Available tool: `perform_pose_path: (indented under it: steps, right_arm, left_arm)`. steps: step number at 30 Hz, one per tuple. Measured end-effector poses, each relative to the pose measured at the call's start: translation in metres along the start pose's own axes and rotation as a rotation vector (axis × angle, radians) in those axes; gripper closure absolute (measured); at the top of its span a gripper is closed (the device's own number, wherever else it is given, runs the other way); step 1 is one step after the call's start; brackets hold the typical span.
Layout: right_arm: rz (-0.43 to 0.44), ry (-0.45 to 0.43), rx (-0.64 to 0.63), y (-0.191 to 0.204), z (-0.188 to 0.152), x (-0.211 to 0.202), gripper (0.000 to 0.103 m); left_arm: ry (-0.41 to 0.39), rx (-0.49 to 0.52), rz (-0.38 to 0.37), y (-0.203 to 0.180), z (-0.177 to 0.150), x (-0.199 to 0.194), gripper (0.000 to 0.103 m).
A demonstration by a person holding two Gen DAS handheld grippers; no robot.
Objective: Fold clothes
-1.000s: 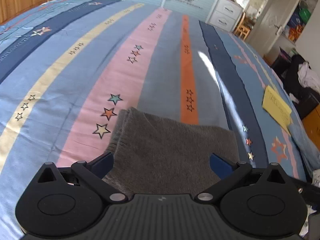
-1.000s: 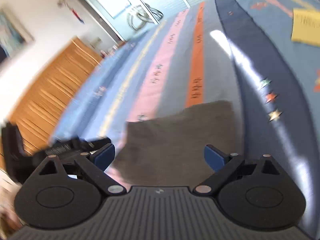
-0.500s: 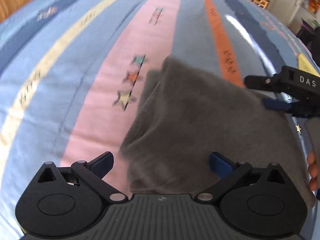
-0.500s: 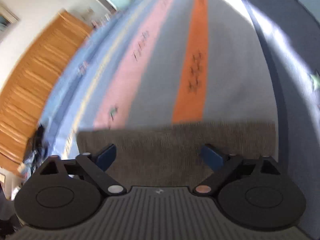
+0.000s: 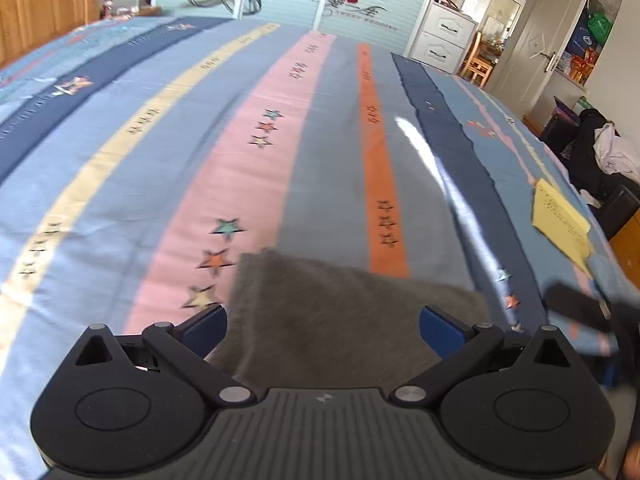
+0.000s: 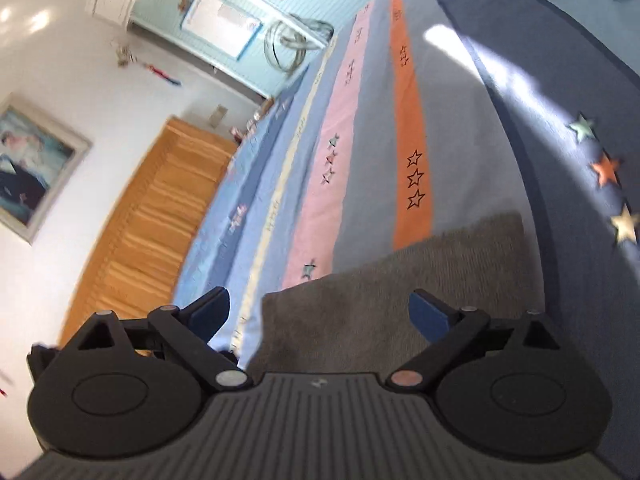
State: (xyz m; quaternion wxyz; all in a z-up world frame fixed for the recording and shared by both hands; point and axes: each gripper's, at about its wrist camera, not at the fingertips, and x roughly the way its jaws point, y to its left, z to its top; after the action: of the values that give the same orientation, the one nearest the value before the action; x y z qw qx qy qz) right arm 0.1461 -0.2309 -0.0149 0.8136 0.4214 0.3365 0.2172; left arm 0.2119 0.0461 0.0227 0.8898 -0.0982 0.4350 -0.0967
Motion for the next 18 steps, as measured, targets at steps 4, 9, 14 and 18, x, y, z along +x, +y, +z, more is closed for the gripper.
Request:
perform_pose_path:
  steps: [4, 9, 14, 18]
  right_arm:
    - [0.059, 0.022, 0.042, -0.008, -0.025, -0.001, 0.0]
    - [-0.058, 0.134, -0.043, -0.033, -0.049, 0.011, 0.01]
    - [0.051, 0.062, -0.06, -0.013, -0.046, -0.028, 0.003]
    - [-0.058, 0.16, -0.068, -0.02, -0.058, -0.017, 0.0]
  left_arm:
    - [0.061, 0.027, 0.067, -0.001, 0.005, 0.057, 0.001]
    - [0.117, -0.095, 0.034, 0.044, -0.015, 0.089, 0.001]
    - [0.072, -0.039, 0.044, 0.039, -0.016, 0.074, 0.003]
    - [-0.007, 0.018, 0.065, 0.025, -0.012, 0.042, 0.003]
